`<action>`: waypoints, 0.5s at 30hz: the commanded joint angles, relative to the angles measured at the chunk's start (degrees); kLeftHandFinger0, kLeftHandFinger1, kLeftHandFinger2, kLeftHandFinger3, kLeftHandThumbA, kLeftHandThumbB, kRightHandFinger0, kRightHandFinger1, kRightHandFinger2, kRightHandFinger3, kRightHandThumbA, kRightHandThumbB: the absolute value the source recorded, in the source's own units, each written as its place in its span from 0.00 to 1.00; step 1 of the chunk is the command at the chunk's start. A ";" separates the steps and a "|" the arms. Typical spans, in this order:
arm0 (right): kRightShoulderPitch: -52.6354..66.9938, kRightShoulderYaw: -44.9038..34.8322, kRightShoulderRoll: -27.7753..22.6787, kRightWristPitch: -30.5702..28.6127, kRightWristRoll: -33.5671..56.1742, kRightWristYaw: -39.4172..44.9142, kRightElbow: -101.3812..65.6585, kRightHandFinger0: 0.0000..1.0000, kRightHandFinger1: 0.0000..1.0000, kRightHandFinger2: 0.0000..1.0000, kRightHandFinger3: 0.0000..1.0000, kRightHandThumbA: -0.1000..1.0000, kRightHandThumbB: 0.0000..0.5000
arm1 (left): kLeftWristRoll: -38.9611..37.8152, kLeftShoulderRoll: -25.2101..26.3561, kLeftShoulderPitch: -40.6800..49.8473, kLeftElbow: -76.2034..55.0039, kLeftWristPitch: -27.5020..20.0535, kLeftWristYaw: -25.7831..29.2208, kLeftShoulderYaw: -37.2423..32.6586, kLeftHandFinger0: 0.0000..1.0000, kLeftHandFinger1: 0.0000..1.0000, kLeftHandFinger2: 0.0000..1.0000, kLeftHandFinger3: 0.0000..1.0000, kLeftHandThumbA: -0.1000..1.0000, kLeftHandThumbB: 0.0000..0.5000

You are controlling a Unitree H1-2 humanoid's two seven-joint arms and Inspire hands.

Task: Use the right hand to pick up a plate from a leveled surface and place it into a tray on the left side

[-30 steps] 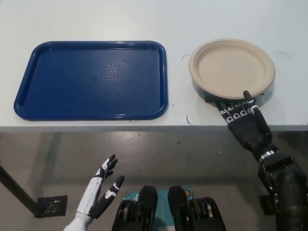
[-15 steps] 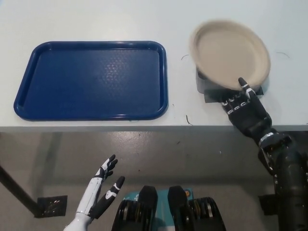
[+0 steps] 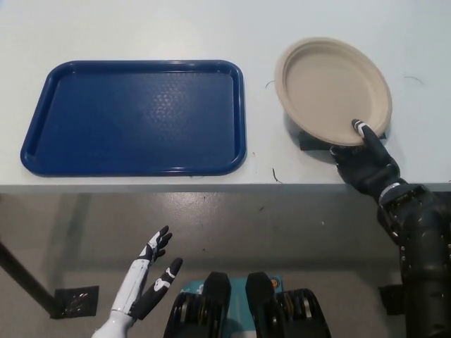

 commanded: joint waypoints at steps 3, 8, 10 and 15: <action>2.48 2.26 0.96 0.62 -3.76 -5.07 -8.99 0.00 0.13 0.55 0.76 0.00 0.05 | -1.08 0.95 -1.19 -1.74 -2.25 0.01 -0.22 1.00 1.00 1.00 1.00 0.86 0.41; 5.29 7.82 2.05 0.62 -4.36 -10.03 -29.46 0.00 0.08 0.54 1.00 0.00 0.02 | -1.19 1.15 -1.56 -1.68 -2.25 0.06 -0.24 1.00 1.00 1.00 1.00 0.86 0.38; 6.09 10.43 0.85 0.62 -4.46 -9.85 -36.21 0.00 0.12 0.54 0.97 0.00 0.01 | -1.09 1.18 -1.58 -1.63 -2.25 0.15 -0.32 1.00 1.00 1.00 1.00 0.86 0.38; 5.63 13.46 -1.99 0.62 -0.66 -15.56 -49.02 0.00 0.32 0.62 0.91 0.00 0.04 | -1.00 1.22 -1.60 -1.45 -2.25 -0.07 -0.02 1.00 1.00 1.00 1.00 0.87 0.40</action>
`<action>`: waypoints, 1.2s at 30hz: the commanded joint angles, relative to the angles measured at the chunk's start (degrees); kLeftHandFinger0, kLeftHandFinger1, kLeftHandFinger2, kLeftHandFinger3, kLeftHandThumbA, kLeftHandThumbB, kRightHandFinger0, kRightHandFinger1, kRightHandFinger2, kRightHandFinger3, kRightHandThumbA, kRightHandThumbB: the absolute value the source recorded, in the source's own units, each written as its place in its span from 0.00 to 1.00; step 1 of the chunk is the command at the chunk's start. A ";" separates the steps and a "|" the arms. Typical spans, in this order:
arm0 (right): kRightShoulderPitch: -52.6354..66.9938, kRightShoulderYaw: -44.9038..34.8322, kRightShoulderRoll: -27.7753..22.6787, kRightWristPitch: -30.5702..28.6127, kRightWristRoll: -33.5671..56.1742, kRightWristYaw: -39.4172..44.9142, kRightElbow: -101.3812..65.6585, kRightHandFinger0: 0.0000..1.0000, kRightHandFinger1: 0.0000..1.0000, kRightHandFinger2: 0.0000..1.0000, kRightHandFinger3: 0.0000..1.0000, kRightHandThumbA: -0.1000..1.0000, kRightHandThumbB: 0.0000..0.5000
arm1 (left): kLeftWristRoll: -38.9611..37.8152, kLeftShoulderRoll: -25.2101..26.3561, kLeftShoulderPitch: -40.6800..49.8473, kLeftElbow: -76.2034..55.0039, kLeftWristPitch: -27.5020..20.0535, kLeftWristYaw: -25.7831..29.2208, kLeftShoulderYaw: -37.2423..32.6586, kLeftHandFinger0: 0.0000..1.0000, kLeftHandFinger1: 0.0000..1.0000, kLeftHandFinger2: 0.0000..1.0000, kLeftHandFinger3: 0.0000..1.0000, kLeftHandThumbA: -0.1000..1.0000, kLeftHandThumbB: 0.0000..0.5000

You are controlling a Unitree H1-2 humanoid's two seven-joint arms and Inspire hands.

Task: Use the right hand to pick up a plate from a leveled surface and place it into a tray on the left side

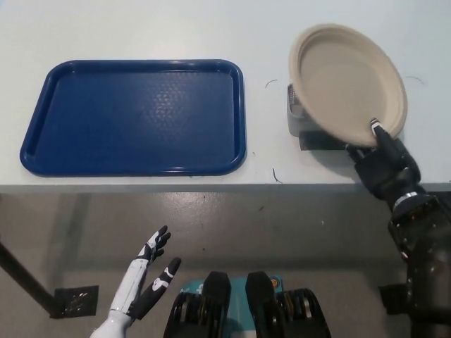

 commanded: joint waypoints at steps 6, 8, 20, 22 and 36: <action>-6.52 8.50 -5.67 0.31 4.42 -11.00 -27.49 0.00 0.31 0.61 0.96 0.00 0.01 | -0.93 1.26 -1.76 -1.71 -2.26 -0.52 0.10 1.00 1.00 1.00 1.00 0.88 0.38; -8.10 9.95 -6.24 0.31 4.62 -11.67 -27.04 0.00 0.31 0.59 0.92 0.00 0.02 | -0.84 1.18 -1.79 -1.65 -2.26 -0.53 0.11 1.00 1.00 1.00 1.00 0.87 0.38; -18.84 17.96 -2.93 0.31 2.30 -11.87 -5.90 0.00 0.29 0.65 1.00 0.00 0.10 | -0.31 1.03 -1.71 -1.48 -2.26 -0.79 -0.09 1.00 1.00 1.00 1.00 0.88 0.37; -21.36 19.60 -1.31 0.31 0.64 -11.74 -0.44 0.00 0.22 0.68 1.00 0.00 0.09 | -0.33 1.14 -1.72 -1.55 -2.26 -0.90 -0.12 1.00 1.00 1.00 1.00 0.88 0.36; -33.85 18.73 10.80 -6.20 -11.79 0.63 33.23 0.00 0.26 0.78 0.92 0.00 0.17 | -0.05 1.13 -1.38 -1.51 -2.21 -1.30 -0.51 1.00 1.00 1.00 1.00 0.87 0.37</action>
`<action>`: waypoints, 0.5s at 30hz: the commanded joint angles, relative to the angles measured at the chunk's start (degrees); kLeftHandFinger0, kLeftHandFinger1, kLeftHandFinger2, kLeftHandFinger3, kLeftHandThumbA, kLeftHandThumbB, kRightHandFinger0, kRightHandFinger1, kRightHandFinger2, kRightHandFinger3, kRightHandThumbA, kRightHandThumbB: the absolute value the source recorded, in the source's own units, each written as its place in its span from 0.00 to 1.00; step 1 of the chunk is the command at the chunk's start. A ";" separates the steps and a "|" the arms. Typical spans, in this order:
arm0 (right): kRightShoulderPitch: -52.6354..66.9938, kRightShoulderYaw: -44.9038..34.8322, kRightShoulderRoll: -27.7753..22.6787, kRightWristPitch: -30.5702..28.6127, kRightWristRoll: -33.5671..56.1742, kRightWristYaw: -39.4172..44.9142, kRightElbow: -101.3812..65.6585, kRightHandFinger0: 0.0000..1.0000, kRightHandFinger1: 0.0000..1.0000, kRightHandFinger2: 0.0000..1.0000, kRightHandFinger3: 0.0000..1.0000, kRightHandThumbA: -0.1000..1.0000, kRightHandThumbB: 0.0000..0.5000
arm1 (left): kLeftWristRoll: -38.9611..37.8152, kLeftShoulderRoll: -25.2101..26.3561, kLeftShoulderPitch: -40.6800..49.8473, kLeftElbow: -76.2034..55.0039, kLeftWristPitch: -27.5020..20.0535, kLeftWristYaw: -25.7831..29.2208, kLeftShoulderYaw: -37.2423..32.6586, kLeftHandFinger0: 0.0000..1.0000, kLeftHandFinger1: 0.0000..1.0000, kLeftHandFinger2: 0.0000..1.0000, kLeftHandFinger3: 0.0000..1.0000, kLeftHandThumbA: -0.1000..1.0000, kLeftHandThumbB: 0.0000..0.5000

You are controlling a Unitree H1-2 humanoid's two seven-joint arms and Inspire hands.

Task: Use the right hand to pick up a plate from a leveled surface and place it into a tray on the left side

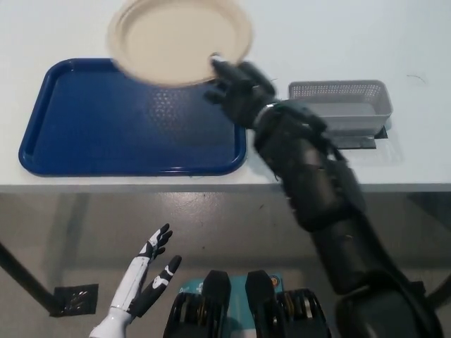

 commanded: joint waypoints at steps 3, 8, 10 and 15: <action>-9.40 -1.50 3.36 -8.82 -7.77 7.68 14.12 0.00 0.31 0.86 0.77 0.00 0.17 | -0.06 0.71 -0.75 -1.31 -2.03 -0.97 -0.40 1.00 1.00 1.00 1.00 0.87 0.39; -13.76 -1.60 4.60 -13.52 -11.89 9.55 26.26 0.00 0.31 0.84 0.66 0.00 0.23 | -0.45 0.61 -0.98 -1.46 -1.10 -1.68 -0.58 1.00 1.00 1.00 1.00 0.87 0.44; -15.34 -1.66 4.98 -15.13 -13.29 9.83 30.51 0.00 0.29 0.81 0.72 0.00 0.20 | -0.43 0.44 -0.96 -1.71 -0.70 -1.90 -0.61 1.00 1.00 1.00 1.00 0.87 0.43; -18.32 -1.47 5.35 -16.85 -17.05 10.00 38.25 0.00 0.29 0.81 0.83 0.00 0.20 | -0.67 0.43 -1.17 -1.31 -1.36 -2.41 -0.71 1.00 1.00 1.00 1.00 0.86 0.41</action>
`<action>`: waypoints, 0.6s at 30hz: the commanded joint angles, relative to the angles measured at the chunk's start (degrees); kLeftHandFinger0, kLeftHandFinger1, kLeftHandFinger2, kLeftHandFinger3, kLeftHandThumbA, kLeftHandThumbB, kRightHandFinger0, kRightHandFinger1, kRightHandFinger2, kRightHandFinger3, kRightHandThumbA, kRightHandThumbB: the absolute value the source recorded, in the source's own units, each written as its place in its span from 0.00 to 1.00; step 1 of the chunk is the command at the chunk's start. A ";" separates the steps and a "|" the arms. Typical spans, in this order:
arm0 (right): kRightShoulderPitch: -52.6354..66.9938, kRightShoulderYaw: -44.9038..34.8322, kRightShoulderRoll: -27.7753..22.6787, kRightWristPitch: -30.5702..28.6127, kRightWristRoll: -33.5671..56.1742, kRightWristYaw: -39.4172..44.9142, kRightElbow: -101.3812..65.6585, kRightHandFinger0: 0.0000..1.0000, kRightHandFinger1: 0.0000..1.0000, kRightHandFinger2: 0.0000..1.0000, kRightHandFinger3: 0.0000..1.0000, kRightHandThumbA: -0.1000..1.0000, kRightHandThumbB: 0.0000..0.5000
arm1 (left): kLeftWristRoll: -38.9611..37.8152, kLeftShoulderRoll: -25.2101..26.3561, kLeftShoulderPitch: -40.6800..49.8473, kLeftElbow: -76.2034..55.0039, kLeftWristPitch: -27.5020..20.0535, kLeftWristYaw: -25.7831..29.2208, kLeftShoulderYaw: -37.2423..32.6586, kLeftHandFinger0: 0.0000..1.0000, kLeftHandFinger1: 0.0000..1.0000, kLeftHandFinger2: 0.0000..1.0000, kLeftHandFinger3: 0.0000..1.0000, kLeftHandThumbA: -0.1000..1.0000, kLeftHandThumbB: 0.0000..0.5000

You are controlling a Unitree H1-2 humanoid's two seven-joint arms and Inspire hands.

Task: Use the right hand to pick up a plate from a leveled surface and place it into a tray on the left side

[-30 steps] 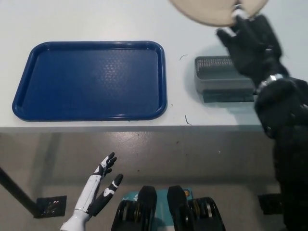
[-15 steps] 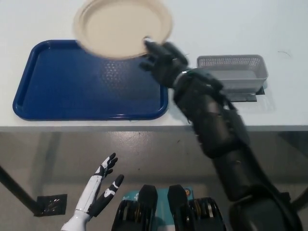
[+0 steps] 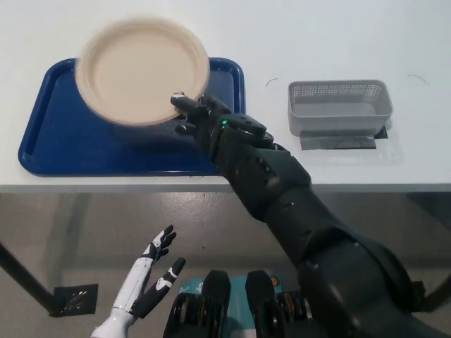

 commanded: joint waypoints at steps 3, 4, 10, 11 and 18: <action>-6.60 -1.88 1.17 -6.09 -5.42 5.42 5.24 0.47 0.94 1.00 1.00 0.52 0.65 | -0.60 0.47 -1.35 -1.16 -1.46 -1.28 -0.37 1.00 1.00 1.00 1.00 0.85 0.41; -6.61 -2.24 0.77 -5.10 -5.30 8.03 5.27 0.69 1.00 1.00 1.00 0.64 0.66 | -0.87 0.46 -1.28 -1.53 -1.06 -1.54 -0.34 1.00 1.00 1.00 1.00 0.85 0.41; -7.00 -2.25 -1.87 -1.60 -6.99 17.35 4.82 1.00 1.00 1.00 1.00 0.85 0.97 | 0.00 0.55 -1.25 -1.82 -0.81 -1.65 -0.39 1.00 1.00 1.00 1.00 0.86 0.41; -7.02 -2.48 -2.21 -1.51 -7.01 18.67 4.53 1.00 1.00 1.00 1.00 0.85 0.99 | 0.04 0.55 -1.23 -1.93 -0.69 -1.72 -0.40 1.00 1.00 1.00 1.00 0.86 0.41; -8.16 -4.11 -3.56 -0.47 -7.51 23.48 3.52 1.00 1.00 1.00 1.00 0.80 1.00 | -0.64 0.71 -1.75 -1.56 -0.77 -2.60 -0.34 1.00 1.00 0.99 1.00 0.84 0.45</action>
